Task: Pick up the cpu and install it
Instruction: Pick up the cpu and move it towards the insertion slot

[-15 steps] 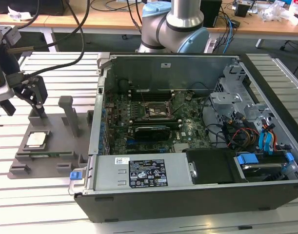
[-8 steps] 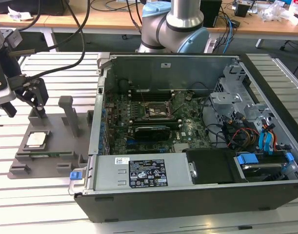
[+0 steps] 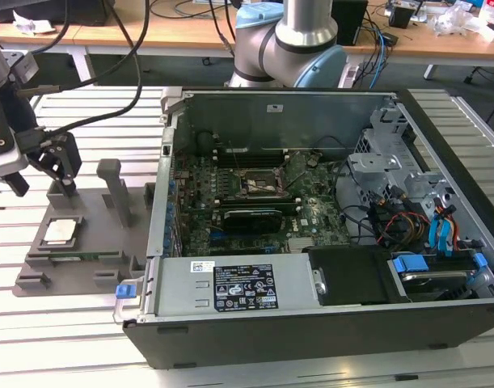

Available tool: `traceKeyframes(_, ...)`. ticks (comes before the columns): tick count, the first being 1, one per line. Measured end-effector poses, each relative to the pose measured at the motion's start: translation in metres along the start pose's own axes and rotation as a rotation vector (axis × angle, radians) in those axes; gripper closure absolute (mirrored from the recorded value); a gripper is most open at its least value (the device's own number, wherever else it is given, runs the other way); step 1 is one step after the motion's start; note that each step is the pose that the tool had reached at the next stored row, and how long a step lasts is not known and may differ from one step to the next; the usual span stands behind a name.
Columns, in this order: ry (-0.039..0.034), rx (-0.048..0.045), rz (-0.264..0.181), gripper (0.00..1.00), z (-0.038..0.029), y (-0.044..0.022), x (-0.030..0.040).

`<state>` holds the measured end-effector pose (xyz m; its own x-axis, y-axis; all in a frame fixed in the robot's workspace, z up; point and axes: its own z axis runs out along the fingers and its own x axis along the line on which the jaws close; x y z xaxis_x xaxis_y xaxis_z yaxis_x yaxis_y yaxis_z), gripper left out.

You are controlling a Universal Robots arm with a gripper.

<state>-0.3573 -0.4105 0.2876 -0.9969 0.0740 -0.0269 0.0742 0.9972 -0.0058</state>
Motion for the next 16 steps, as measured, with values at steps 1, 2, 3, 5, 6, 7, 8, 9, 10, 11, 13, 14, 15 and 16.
traceKeyframes(1,-0.0002,-0.0002,0.0,0.27,0.0011,0.0,0.0)
traceKeyframes(2,-0.0001,0.0,0.0,0.27,0.002,0.0,0.0001)
traceKeyframes(3,-0.0002,0.0003,0.0,0.27,0.0026,0.0,0.0001)
traceKeyframes(5,-0.0001,0.0004,0.0,0.27,0.0041,0.0,0.0001)
traceKeyframes(6,-0.0001,0.0004,0.0,0.27,0.0048,0.0,0.0001)
traceKeyframes(7,-0.0001,0.0005,0.0,0.27,0.0055,0.0,0.0002)
traceKeyframes(8,-0.0001,0.0005,0.0,0.27,0.0062,0.0,0.0002)
traceKeyframes(9,0.0,0.0005,0.0,0.27,0.0069,0.0,0.0002)
traceKeyframes(10,-0.0001,0.0004,0.0,0.27,0.0078,0.0,0.0002)
traceKeyframes(11,-0.0002,0.0004,0.0,0.27,0.0084,0.0001,0.0002)
traceKeyframes(13,-0.0001,0.0005,0.0,0.27,0.0099,0.0001,0.0003)
traceKeyframes(14,-0.0001,0.0004,0.0,0.27,0.0104,0.0001,0.0003)
traceKeyframes(15,-0.0001,0.0005,0.0,0.27,0.0109,0.0001,0.0003)
traceKeyframes(16,-0.0002,0.0004,0.0,0.27,0.0116,0.0001,0.0003)
